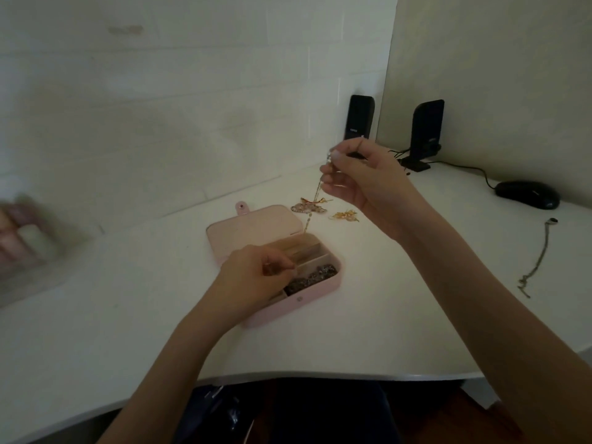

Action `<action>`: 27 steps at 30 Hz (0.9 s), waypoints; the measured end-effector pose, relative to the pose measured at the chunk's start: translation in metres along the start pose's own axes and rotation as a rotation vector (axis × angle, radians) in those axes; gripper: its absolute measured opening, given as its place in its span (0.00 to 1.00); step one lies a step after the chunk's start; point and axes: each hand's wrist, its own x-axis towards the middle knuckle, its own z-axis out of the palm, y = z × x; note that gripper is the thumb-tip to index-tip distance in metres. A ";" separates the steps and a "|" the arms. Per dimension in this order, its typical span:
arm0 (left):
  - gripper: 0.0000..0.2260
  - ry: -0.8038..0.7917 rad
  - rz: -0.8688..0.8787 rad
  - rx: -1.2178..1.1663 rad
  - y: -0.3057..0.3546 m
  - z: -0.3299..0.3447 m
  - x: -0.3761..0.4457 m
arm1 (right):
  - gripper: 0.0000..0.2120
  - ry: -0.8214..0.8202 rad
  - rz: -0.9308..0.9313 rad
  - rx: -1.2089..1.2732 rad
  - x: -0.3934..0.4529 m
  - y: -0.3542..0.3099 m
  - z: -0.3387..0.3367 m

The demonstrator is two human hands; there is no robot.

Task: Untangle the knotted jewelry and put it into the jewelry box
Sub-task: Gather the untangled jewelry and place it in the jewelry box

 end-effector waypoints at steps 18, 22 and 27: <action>0.07 0.103 -0.040 -0.318 0.004 0.008 0.001 | 0.03 0.009 0.011 -0.718 -0.026 0.033 -0.018; 0.10 0.198 0.032 -0.133 -0.001 0.015 -0.004 | 0.05 -0.035 0.041 -0.970 -0.031 0.048 -0.030; 0.08 0.179 0.127 0.077 -0.002 0.019 -0.006 | 0.05 -0.051 -0.021 -1.098 -0.034 0.061 -0.029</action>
